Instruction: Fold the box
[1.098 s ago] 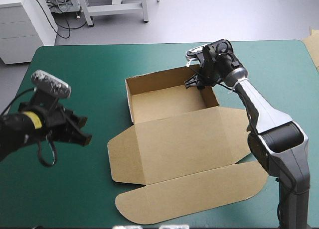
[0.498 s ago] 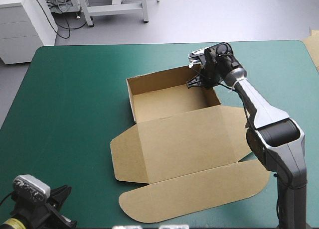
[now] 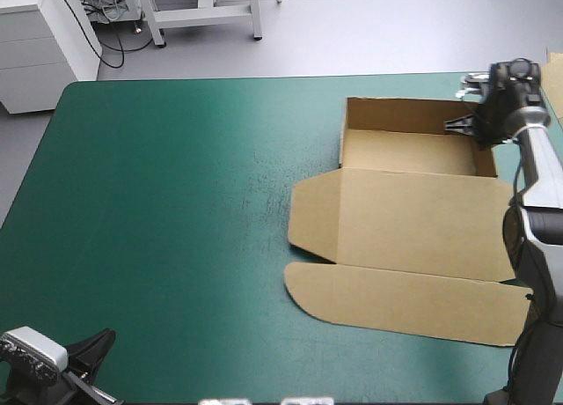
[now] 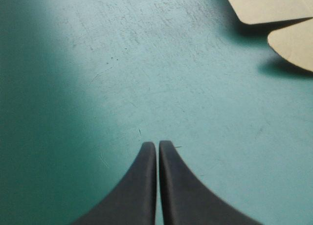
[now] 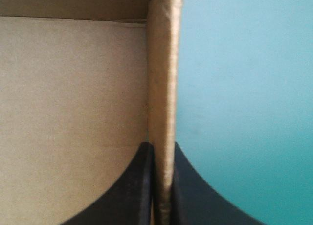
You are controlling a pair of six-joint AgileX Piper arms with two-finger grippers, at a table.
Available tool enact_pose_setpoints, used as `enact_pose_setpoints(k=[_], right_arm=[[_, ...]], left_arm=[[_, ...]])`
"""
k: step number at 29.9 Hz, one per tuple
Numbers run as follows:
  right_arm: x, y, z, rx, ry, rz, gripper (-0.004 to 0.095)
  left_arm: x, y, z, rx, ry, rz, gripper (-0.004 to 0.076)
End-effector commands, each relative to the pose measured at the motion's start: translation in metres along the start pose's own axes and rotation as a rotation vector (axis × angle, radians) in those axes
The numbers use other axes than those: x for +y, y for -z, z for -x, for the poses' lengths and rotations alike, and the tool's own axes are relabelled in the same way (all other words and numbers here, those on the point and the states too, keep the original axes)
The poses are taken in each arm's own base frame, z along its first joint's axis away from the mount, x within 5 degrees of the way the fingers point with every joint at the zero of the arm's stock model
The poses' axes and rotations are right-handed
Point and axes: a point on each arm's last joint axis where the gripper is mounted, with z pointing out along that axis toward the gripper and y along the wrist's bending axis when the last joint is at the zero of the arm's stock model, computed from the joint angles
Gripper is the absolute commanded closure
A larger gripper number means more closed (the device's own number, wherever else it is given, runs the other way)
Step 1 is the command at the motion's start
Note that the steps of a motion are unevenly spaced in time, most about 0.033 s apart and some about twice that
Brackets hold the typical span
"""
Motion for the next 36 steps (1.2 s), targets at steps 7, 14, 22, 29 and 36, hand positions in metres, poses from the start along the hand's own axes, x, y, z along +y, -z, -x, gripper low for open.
enact_pose_setpoints(k=[7, 14, 22, 29, 36], right_arm=[[-0.156, 0.027, -0.033, -0.013, -0.297, -0.169, 0.0926], [-0.181, 0.028, -0.043, -0.02, -0.354, -0.185, 0.0926], [-0.181, 0.03, -0.044, -0.011, -0.358, -0.18, 0.0737], [-0.182, 0.054, -0.044, -0.058, -0.354, -0.21, 0.0352], [-0.17, 0.11, -0.046, -0.19, -0.355, -0.164, 0.0353]], left_arm=[[0.0, 0.003, 0.011, -0.058, 0.01, 0.001, 0.0732], [0.0, -0.003, 0.0, 0.035, 0.01, 0.0, 0.0732], [0.0, -0.004, -0.001, 0.034, 0.015, 0.0, 0.0733], [0.0, -0.004, -0.001, 0.034, 0.01, 0.0, 0.0732], [0.0, -0.004, -0.001, 0.034, 0.015, 0.0, 0.0732]])
